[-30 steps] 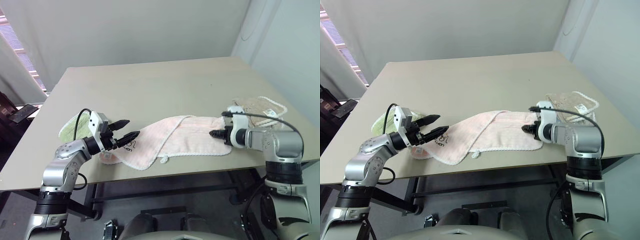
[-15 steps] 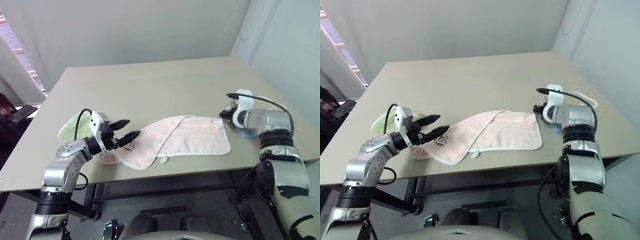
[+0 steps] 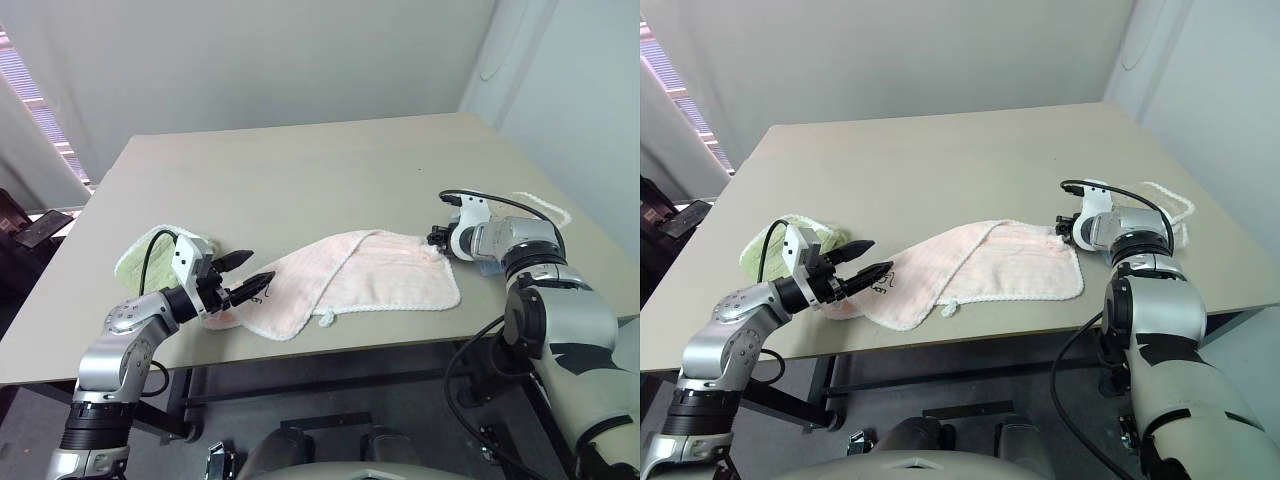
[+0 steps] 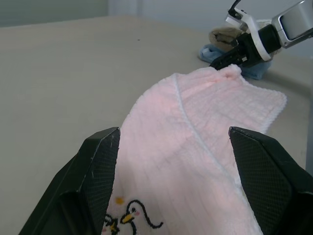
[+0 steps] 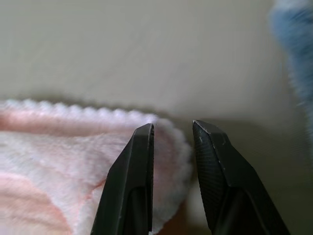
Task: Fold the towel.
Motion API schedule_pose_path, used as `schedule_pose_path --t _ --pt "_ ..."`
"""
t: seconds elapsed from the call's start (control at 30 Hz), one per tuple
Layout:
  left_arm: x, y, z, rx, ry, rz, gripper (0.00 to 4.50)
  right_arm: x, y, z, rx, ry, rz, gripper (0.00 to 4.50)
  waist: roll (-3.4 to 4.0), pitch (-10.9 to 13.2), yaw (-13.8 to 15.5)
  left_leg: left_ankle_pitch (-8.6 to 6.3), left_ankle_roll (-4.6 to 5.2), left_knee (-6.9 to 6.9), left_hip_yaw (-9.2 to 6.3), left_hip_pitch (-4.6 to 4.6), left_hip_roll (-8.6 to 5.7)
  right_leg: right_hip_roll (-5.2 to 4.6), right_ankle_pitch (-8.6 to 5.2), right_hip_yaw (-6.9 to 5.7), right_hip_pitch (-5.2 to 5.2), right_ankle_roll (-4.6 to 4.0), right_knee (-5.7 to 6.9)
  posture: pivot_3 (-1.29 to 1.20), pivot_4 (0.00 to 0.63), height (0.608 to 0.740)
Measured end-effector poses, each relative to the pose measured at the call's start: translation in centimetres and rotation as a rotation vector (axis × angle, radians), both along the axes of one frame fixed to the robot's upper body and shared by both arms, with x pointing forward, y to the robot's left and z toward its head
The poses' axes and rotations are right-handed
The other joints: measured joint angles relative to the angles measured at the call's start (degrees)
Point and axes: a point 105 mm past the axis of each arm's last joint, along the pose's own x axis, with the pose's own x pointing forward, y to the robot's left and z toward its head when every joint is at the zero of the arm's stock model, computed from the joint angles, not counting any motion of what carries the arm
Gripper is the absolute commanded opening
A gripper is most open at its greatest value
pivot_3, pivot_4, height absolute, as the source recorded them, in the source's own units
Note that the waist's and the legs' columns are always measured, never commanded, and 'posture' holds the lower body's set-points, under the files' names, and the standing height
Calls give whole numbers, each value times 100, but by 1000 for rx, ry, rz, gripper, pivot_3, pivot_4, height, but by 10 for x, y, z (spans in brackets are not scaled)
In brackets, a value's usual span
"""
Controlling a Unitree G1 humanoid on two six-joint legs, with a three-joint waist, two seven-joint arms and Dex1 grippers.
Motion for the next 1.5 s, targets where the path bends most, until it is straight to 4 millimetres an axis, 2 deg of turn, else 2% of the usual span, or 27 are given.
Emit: schedule_pose_path --t 0.33,0.43,0.5,0.67,0.77,0.97,1.07,1.3,1.5 --pt "1 0 8 18 -25 9 3755 1 4 -2 -49 6 42 1294 2 -1 -46 0 -1 4 0 2 0 1 0 0 4 0 2 0 0 737" --pt "2 1 9 24 -28 7 3755 1 5 -2 -45 3 44 635 2 -1 -74 0 -1 3 0 2 -1 0 1 0 4 0 1 0 0 737" --pt "1 1 9 24 -27 4 3755 1 5 -2 -48 -5 46 20 2 -1 -85 0 -1 1 0 2 -1 0 1 0 2 1 1 0 0 737" --pt "2 4 6 27 -17 1 3755 5 6 1 -64 -45 59 20 5 0 -92 0 -1 1 0 2 0 1 1 0 1 0 2 0 0 737" --pt "2 9 4 25 -6 7 3755 12 7 10 -70 -119 83 20 7 1 -99 0 -1 1 -1 2 0 2 1 0 0 2 3 0 0 737" --pt "2 14 2 23 -6 -4 3755 27 8 57 -59 -335 173 20 14 5 -92 0 -1 -1 -1 1 0 1 8 0 -1 13 2 0 0 737" --pt "0 13 2 25 -6 -21 3755 25 17 70 -42 -397 253 20 14 5 -87 0 -1 0 -2 1 0 1 7 0 -1 13 4 0 0 737" --pt "-13 16 -3 67 22 -102 3755 6 47 62 -78 -411 446 20 16 6 -100 0 -1 0 0 1 0 0 5 4 -8 10 11 0 0 737" --pt "-29 10 -13 96 56 -183 3755 1 66 69 -105 -451 514 20 18 7 -63 -1 -2 1 0 1 0 0 0 4 -8 0 10 0 0 737"
